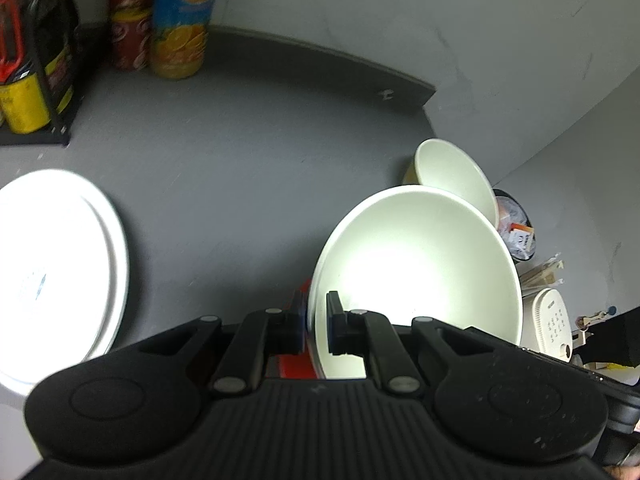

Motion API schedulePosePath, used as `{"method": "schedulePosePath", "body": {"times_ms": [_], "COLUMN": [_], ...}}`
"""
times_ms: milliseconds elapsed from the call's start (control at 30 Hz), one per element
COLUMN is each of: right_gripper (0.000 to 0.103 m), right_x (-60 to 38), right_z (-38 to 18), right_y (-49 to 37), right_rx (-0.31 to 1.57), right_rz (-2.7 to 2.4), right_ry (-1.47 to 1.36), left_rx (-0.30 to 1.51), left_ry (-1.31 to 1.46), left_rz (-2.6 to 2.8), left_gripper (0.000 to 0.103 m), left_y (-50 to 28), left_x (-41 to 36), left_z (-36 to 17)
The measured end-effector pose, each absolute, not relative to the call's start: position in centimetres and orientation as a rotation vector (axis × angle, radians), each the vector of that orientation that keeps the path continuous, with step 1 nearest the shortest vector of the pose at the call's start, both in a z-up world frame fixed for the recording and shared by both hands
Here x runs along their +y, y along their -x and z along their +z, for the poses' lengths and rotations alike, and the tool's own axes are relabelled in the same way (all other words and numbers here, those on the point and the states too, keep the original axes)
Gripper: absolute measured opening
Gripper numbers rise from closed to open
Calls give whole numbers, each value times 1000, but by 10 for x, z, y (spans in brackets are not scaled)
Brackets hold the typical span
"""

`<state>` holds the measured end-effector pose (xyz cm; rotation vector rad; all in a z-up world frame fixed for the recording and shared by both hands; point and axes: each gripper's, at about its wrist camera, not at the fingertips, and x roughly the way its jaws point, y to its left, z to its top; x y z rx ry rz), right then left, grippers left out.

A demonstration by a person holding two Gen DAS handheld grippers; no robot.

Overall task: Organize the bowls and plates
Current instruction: 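Lift the large white bowl with both grippers and carry it over the red bowl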

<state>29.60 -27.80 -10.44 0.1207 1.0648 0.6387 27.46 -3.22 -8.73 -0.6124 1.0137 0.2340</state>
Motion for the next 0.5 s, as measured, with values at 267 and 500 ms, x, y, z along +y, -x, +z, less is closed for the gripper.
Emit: {"method": "schedulePosePath", "body": {"times_ms": [267, 500], "right_gripper": [19, 21], "right_x": [-269, -274], "right_z": [-119, -133], "right_y": [-290, -294], "right_rx": [1080, 1084], "right_rz": [635, 579], "right_ry": [-60, -22], "left_rx": [1034, 1036], "left_ry": [613, 593], "left_rz": [253, 248], "left_gripper": [8, 8], "left_y": [-265, -266], "left_x": [-32, -37], "left_z": [-106, -113]}}
